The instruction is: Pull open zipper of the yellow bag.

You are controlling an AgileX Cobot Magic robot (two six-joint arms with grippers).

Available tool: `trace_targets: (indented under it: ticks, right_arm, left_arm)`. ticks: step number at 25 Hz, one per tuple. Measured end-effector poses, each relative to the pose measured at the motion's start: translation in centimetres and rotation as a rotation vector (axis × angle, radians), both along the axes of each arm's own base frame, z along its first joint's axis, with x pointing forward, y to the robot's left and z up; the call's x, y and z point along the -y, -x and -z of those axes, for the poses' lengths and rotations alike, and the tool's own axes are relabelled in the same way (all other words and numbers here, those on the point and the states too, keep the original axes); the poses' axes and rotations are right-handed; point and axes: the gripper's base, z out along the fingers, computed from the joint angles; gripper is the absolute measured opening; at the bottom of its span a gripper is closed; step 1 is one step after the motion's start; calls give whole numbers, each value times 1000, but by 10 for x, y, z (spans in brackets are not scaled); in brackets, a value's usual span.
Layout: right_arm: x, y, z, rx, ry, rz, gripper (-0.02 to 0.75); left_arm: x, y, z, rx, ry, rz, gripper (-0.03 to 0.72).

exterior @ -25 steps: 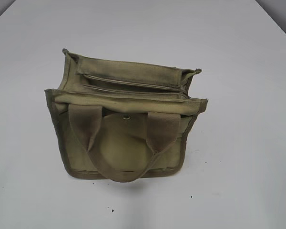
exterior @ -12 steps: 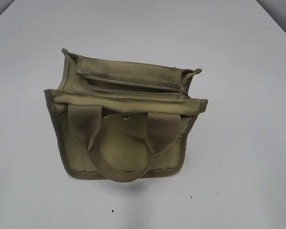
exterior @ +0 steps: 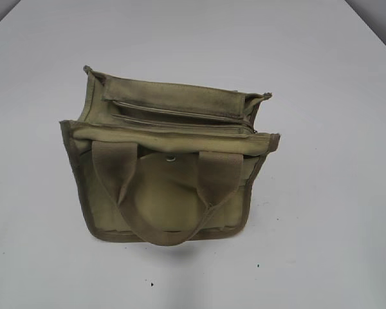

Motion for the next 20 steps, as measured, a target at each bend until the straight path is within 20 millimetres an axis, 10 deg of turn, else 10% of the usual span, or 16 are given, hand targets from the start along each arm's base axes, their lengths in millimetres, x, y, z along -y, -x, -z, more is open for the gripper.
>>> trace_targets:
  ticks: [20]
  right_arm:
    - [2, 19, -1, 143, -15, 155, 582]
  left_arm:
    - [1, 0, 0, 1, 0, -160, 484]
